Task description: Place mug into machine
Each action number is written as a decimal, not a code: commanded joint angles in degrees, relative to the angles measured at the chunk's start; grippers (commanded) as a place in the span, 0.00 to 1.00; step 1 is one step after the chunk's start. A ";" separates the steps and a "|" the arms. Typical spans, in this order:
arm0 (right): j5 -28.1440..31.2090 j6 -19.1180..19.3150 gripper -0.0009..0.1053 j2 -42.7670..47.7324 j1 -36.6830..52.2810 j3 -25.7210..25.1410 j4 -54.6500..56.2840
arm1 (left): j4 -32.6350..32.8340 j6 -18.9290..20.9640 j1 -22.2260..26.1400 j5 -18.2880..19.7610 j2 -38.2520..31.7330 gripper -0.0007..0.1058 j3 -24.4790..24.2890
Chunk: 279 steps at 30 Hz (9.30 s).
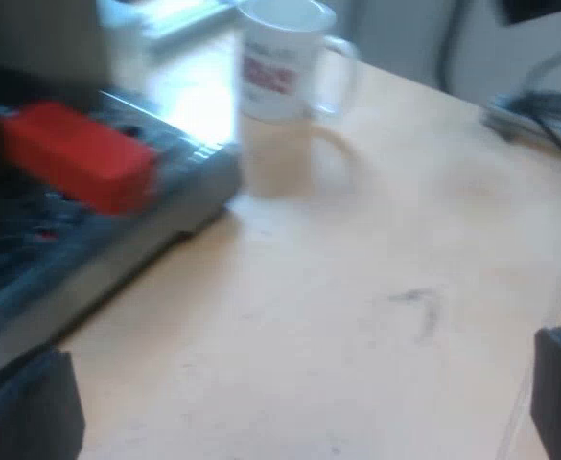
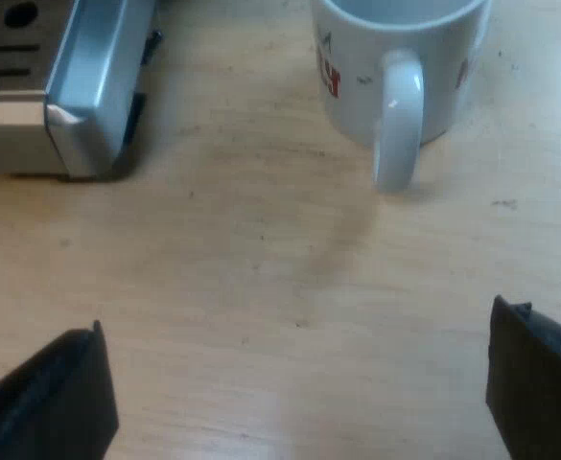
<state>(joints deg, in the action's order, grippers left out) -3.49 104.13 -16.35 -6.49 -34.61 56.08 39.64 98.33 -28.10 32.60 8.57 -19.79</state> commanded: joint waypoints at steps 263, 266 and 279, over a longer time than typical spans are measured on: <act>29.04 -7.20 0.52 -72.48 -46.64 -5.92 -83.74 | -44.29 -2.63 -1.72 -22.90 22.62 0.93 13.51; 29.02 -8.65 0.52 -72.48 -46.64 -3.79 -84.93 | -44.29 -2.63 -1.72 -22.90 22.62 0.93 13.51; 29.02 -5.75 0.52 -76.80 -46.76 -1.75 -98.78 | -44.29 -2.63 -1.72 -22.90 22.62 0.93 13.51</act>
<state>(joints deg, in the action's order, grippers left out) 25.12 97.53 -92.76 -53.21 -36.31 -41.40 -3.59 95.27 -29.83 9.52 31.01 -6.16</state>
